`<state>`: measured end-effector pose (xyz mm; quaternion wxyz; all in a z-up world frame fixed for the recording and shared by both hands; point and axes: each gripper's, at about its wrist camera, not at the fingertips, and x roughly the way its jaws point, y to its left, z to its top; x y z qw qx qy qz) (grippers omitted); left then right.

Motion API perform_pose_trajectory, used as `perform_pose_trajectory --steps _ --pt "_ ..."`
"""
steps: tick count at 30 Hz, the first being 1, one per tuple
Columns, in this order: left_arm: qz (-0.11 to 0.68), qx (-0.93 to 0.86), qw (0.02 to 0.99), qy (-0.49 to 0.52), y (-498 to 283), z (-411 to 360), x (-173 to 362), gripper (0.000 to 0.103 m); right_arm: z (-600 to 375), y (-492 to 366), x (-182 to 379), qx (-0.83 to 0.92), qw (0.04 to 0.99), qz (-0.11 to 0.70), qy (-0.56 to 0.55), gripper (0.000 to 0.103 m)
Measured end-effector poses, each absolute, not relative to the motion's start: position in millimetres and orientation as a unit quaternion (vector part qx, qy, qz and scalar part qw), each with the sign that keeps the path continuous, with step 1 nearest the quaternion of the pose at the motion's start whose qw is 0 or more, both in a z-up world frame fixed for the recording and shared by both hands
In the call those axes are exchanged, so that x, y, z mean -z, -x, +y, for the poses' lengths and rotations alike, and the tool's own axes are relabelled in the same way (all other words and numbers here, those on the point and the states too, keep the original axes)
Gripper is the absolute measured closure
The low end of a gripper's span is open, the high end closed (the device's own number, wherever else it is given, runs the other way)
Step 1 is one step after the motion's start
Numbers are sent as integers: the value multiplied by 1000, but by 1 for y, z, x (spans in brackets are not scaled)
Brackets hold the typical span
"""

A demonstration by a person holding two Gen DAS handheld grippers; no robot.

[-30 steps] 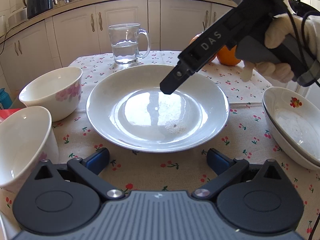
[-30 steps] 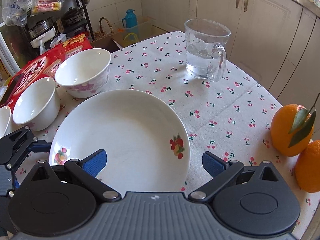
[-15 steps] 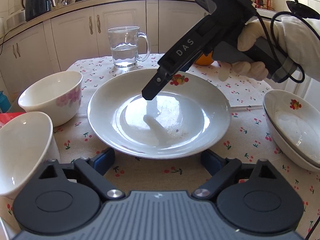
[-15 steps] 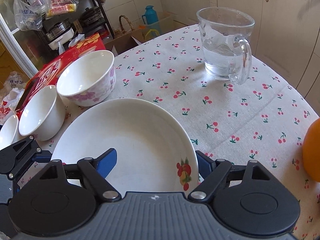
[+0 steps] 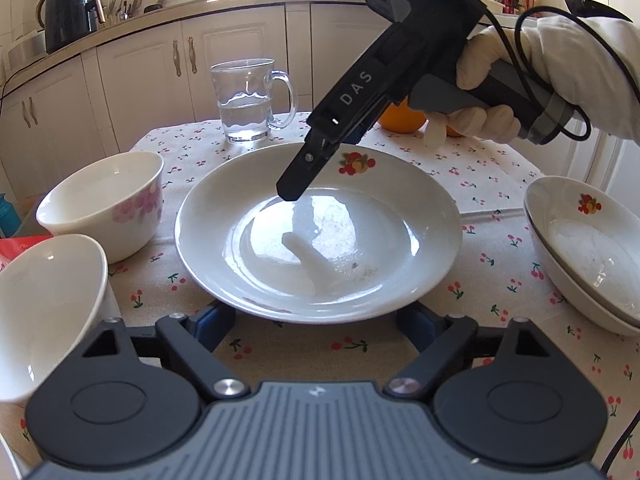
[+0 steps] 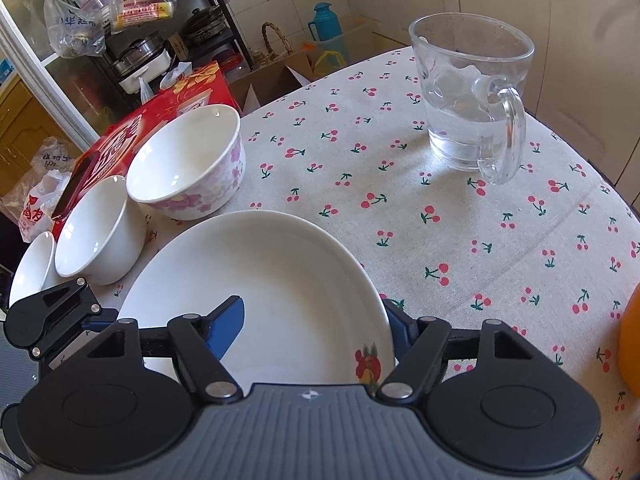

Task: Organize plates and bowls
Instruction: 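Grasp the rim of the white floral plate with the right gripper and lift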

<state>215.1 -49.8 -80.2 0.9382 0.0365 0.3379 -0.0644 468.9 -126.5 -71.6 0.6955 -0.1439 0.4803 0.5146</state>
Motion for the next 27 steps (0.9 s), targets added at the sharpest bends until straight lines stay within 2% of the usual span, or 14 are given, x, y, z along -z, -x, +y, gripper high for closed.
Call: perform_pose_trajectory --steps 27 --pt "341 110 931 -72 -182 -50 56 15 -145 -428 60 -501 699 491 137 25"
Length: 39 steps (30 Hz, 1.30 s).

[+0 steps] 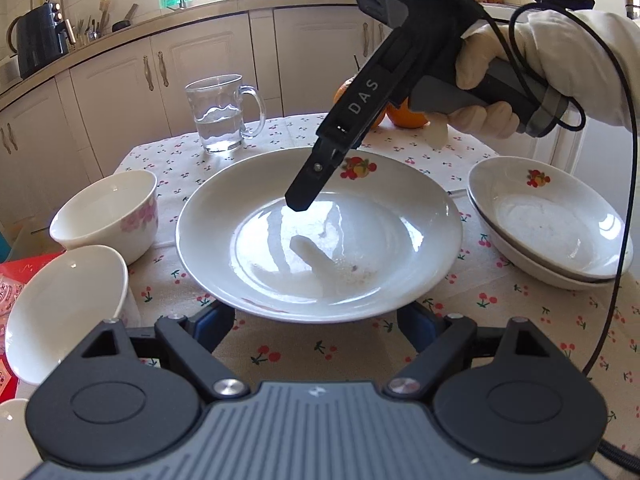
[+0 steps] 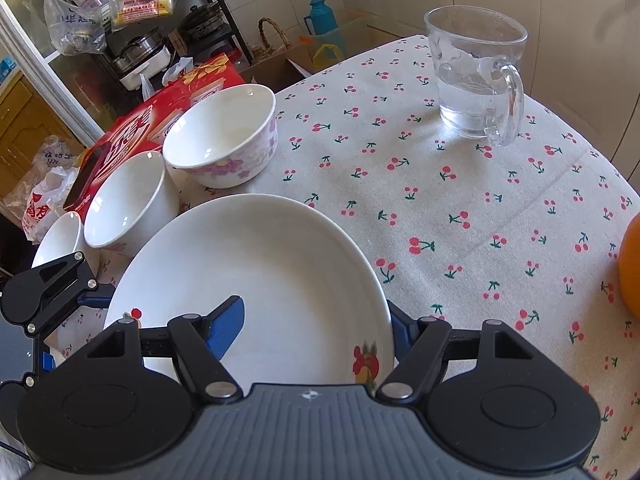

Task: Organize plates and bowls
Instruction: 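Grasp the rim of the white floral plate with the right gripper and lift, then carry the held plate with the right gripper over the plate stack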

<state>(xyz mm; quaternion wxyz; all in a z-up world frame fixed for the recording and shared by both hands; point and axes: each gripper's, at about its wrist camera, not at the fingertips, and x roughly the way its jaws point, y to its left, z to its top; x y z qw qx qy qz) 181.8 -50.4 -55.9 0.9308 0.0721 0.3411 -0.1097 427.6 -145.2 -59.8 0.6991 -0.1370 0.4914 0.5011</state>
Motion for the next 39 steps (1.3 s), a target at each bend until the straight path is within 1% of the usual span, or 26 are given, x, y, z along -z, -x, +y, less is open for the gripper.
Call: perform_pose_trajectory --steps 11,23,39 --pt "339 138 927 -78 -163 -59 41 15 -173 -398 40 -487 716 485 123 25" --pt "337 186 918 -94 -153 -86 29 15 -222 -366 17 -457 746 472 107 25" --pt "345 269 891 -124 -152 -135 29 15 -310 -330 17 -389 789 471 59 25"
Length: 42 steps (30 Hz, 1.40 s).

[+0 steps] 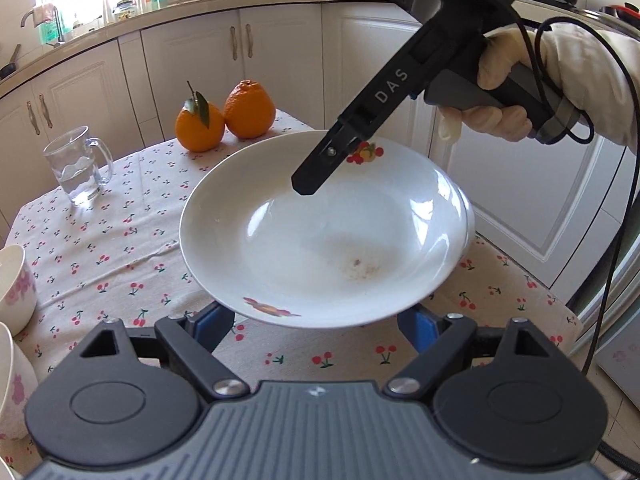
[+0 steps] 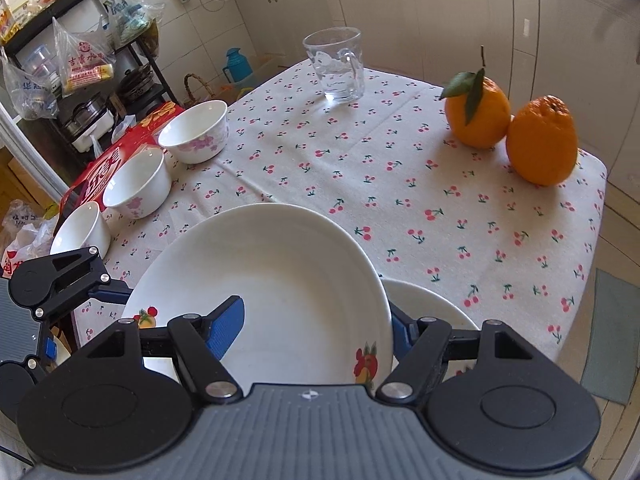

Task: Organize plates and bowls
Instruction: 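Carry the held plate with the right gripper over the plate stack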

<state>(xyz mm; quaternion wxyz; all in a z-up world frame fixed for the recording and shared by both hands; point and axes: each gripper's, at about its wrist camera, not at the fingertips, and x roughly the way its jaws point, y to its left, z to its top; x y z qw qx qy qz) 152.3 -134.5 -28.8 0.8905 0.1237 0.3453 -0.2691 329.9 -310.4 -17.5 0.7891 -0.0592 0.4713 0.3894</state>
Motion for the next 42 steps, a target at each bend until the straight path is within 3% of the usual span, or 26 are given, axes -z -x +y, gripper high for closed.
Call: perform_pose_trajectory --steps 42 --pt "331 328 872 -149 -172 -166 34 14 -393 -300 42 -301 826 476 -4 25"
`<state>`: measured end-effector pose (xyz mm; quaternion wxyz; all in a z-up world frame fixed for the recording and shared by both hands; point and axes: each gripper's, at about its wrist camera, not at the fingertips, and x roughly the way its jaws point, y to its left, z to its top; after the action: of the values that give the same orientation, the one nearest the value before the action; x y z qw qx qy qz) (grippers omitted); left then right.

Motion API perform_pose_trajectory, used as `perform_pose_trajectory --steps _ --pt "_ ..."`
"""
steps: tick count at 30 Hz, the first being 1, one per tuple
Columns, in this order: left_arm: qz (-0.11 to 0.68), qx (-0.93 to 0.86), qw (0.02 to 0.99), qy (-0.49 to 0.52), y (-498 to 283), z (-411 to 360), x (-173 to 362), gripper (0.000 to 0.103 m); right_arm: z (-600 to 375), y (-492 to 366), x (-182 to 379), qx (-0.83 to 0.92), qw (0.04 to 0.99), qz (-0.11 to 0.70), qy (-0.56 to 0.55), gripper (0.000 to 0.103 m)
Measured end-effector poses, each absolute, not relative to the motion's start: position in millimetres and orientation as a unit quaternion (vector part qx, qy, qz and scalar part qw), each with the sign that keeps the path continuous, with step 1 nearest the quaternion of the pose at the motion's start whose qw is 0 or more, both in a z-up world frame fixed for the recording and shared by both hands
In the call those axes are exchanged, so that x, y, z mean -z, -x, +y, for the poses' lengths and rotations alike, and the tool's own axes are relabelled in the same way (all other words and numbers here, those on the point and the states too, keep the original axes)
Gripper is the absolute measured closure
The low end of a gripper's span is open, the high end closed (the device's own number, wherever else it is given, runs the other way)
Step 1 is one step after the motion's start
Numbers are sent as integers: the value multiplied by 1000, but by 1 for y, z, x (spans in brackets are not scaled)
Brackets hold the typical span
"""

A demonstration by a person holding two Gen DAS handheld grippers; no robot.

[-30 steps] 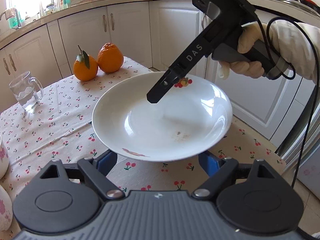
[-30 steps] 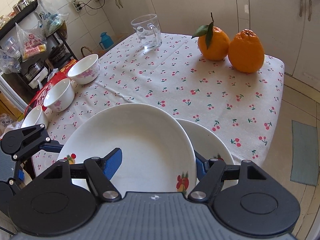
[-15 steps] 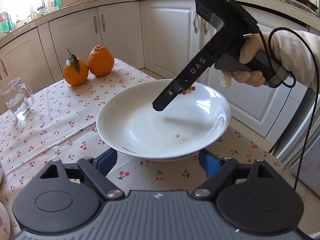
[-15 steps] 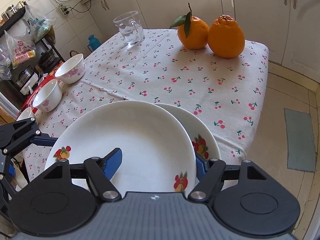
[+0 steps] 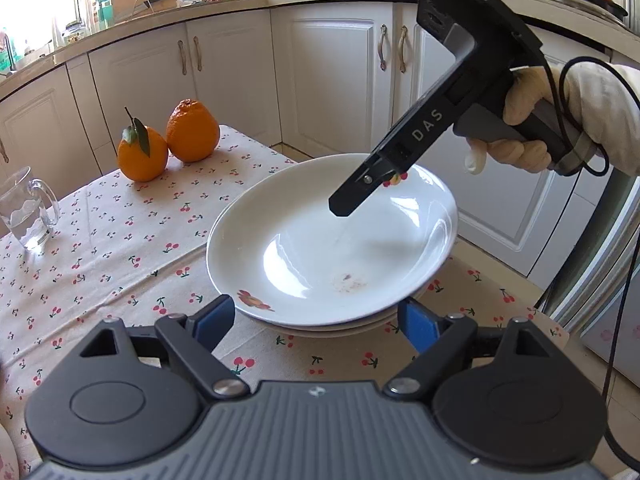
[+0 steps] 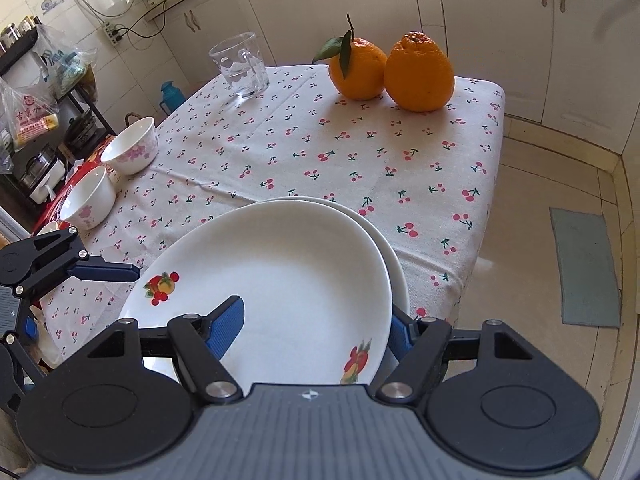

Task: Organize plates and bowls
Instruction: 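Carry the held plate with the right gripper over the plate stack, then lower the plate onto the stack and open the right gripper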

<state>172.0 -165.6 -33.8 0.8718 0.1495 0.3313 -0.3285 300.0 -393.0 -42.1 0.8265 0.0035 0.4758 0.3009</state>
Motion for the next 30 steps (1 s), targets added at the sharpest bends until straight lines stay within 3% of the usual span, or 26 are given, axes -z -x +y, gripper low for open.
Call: perform_pose_trajectory --steps 30 --pt "325 332 875 -136 -158 -155 32 14 -388 -276 29 -260 834 486 40 25"
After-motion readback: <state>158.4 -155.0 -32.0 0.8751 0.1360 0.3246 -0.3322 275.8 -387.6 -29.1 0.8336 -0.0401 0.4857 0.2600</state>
